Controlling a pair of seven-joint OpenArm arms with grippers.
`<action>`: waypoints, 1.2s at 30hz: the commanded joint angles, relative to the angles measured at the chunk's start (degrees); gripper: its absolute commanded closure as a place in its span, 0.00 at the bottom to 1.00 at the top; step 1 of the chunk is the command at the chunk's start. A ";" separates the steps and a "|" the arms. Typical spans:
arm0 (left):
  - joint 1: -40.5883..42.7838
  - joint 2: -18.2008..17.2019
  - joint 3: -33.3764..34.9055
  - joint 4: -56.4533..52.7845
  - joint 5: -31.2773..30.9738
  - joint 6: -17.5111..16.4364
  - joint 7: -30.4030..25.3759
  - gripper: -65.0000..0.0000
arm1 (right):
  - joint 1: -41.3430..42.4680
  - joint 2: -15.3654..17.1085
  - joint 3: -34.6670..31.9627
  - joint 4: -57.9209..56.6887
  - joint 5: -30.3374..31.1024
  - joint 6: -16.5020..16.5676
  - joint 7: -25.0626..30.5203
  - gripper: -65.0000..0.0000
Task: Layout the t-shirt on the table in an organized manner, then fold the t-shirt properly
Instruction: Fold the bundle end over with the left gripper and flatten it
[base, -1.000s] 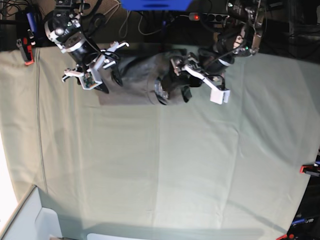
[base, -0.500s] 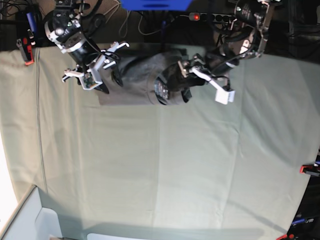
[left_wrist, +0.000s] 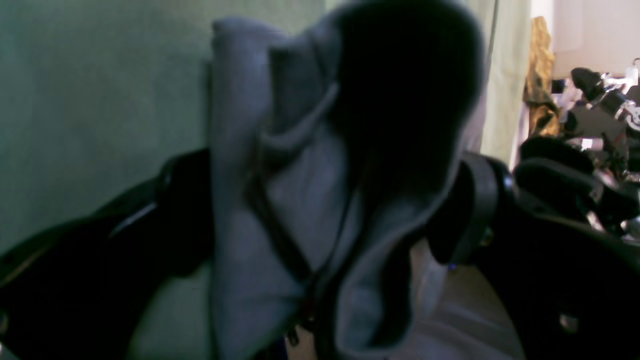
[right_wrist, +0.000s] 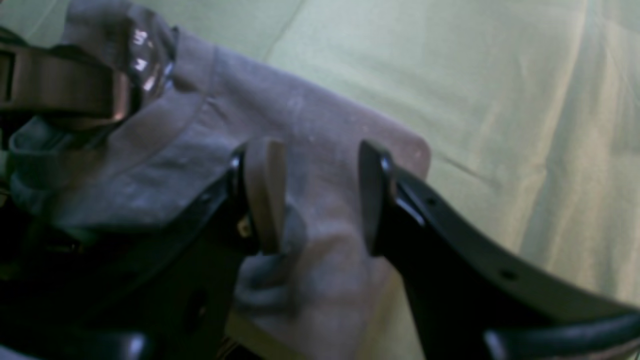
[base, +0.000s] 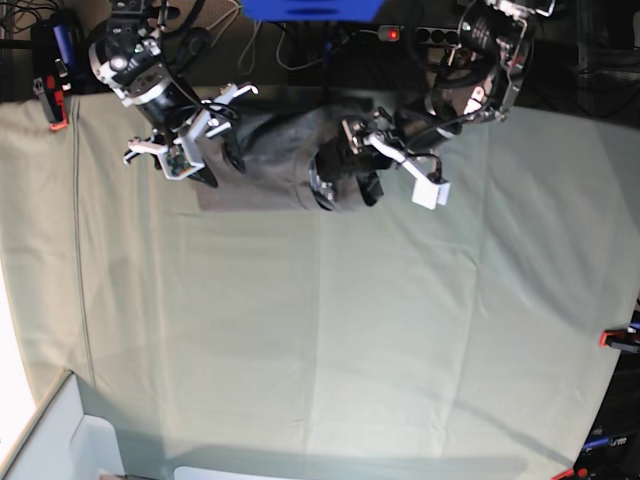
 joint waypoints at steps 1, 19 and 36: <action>-0.34 -0.05 0.81 0.15 1.06 1.02 0.50 0.09 | 0.11 -0.10 0.01 0.80 0.69 0.14 1.59 0.63; -5.44 -0.66 2.48 -1.52 1.06 0.49 0.85 1.00 | -0.59 -0.10 0.27 1.24 0.69 0.14 1.85 0.63; -40.17 0.83 39.14 -22.62 1.14 0.49 0.33 1.00 | 1.96 0.16 12.40 1.41 0.87 0.14 2.03 0.63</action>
